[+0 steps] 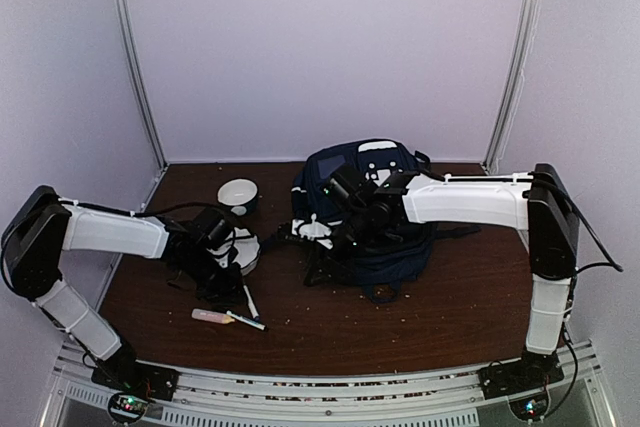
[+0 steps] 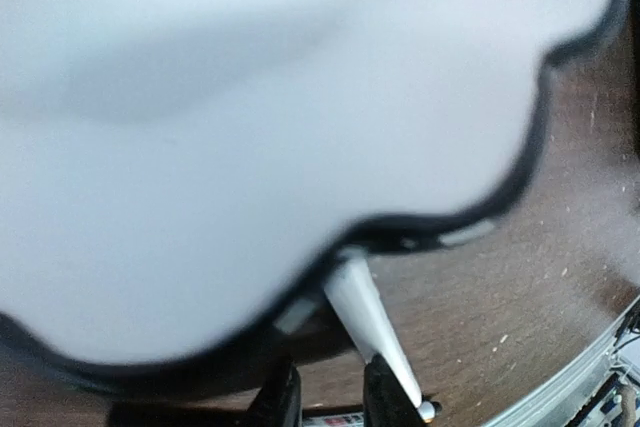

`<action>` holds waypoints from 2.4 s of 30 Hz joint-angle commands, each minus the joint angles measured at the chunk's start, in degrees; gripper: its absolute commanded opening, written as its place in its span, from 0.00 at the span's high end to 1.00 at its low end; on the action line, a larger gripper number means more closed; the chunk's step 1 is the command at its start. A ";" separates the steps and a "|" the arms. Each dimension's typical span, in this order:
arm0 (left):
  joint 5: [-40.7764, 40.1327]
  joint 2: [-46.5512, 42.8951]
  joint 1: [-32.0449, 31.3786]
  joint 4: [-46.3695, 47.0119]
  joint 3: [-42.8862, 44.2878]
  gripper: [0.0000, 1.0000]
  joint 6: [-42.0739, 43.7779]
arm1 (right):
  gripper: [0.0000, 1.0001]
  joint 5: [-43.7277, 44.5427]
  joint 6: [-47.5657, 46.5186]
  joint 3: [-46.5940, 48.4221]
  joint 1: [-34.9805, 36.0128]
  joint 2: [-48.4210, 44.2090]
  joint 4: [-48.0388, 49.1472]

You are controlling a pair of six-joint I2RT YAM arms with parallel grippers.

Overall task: Pack the student bag
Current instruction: Move the pen to the center of the board.

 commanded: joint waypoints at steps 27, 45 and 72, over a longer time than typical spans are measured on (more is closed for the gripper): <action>-13.24 -11.92 9.74 -8.09 -2.59 0.58 0.17 | 0.64 9.72 12.22 7.70 4.01 7.30 3.09; -10.16 -14.92 10.52 10.65 -10.21 0.58 -2.74 | 0.47 17.99 13.67 28.00 9.72 24.59 -5.49; -11.54 -19.98 10.54 16.18 -14.19 0.57 -2.72 | 0.60 31.45 11.56 36.81 14.04 32.13 -9.48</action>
